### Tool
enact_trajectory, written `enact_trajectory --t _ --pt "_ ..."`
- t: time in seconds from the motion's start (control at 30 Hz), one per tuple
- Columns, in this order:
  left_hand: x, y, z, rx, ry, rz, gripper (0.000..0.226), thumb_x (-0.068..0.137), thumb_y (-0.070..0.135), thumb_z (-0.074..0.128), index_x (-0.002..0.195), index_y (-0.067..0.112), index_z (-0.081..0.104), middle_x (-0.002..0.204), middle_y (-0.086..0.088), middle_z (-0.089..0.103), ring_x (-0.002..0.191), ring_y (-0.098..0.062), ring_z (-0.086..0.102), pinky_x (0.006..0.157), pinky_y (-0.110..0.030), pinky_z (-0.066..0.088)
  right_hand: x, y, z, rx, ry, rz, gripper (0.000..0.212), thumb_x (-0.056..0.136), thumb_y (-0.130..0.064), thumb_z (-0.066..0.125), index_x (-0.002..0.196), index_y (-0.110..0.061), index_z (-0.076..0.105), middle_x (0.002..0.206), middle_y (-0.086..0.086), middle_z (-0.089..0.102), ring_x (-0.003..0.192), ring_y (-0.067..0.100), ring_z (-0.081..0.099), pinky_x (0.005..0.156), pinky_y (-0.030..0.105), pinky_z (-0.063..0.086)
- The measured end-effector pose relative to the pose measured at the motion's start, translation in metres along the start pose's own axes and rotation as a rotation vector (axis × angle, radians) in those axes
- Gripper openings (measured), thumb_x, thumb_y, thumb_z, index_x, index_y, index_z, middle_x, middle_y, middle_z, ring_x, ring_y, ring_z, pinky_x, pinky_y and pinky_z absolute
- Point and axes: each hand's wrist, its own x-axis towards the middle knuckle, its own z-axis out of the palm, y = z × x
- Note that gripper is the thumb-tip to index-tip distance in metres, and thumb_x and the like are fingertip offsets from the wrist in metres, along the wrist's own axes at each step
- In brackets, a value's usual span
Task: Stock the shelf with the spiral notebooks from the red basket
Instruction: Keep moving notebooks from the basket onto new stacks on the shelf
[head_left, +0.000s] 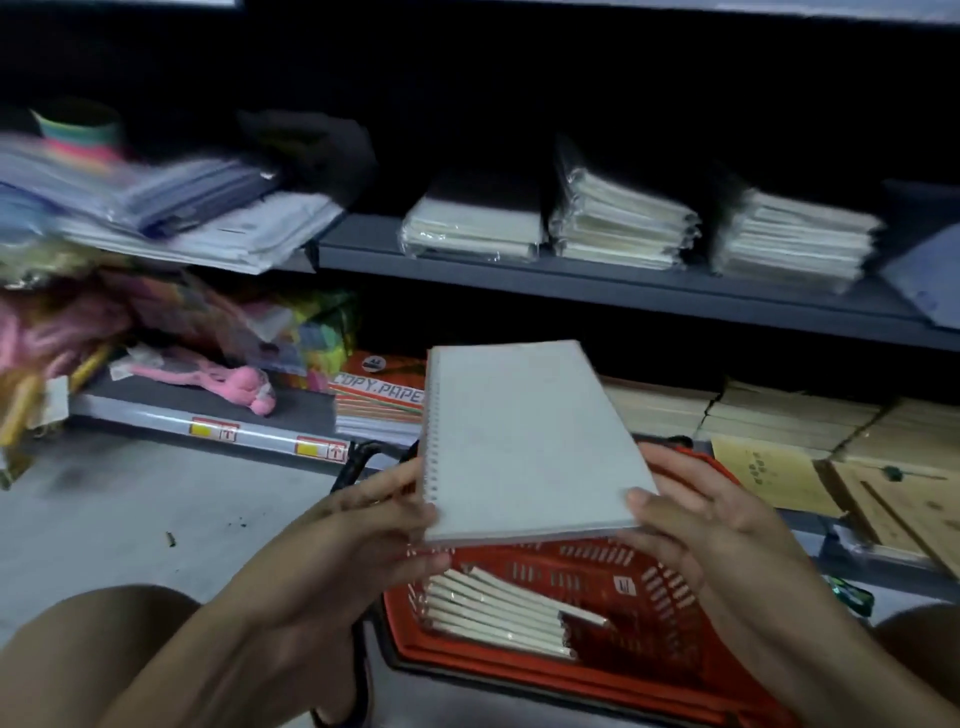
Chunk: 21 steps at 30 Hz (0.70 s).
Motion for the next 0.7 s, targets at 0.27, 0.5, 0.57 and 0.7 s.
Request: enact_trajectory --t 0.27,0.5,0.57,0.7 --pt "0.005 0.025 -0.003 -0.016 0.137 0.292 0.056 0.094 -0.011 0.043 0.135 0.024 0.06 0.121 -0.015 0.073 0.106 -0.033 0.072 0.071 -0.032 0.063 0.034 0.001 0.036 0.135 -0.073 -0.108 0.061 0.081 0.005 0.065 0.139 -0.011 0.055 0.117 0.009 0.075 0.106 0.027 0.073 0.083 0.033 0.062" --pt "0.032 0.033 -0.026 -0.029 0.194 0.279 0.051 0.094 -0.007 0.047 0.134 0.022 0.061 0.119 -0.015 0.074 0.105 -0.033 0.072 0.069 -0.032 0.063 0.063 0.005 0.053 0.101 -0.034 -0.07 0.053 0.091 0.006 0.06 0.14 -0.015 0.054 0.114 0.005 0.077 0.104 0.022 0.074 0.093 0.04 0.054" --pt "0.041 0.045 -0.03 -0.028 0.182 0.287 0.052 0.094 -0.008 0.047 0.133 0.02 0.062 0.12 -0.013 0.074 0.105 -0.033 0.073 0.073 -0.035 0.064 0.077 0.0 0.058 0.097 -0.036 -0.076 0.052 0.091 0.006 0.059 0.14 -0.014 0.055 0.114 0.003 0.077 0.105 0.021 0.074 0.093 0.038 0.054" --pt "0.065 0.086 -0.028 0.034 0.073 0.338 0.054 0.094 -0.008 0.044 0.137 0.02 0.059 0.13 -0.008 0.069 0.116 -0.035 0.067 0.084 -0.034 0.062 0.111 -0.026 0.065 0.124 -0.047 -0.129 0.049 0.093 0.004 0.058 0.138 -0.015 0.057 0.114 0.005 0.077 0.106 0.022 0.073 0.096 0.038 0.056"
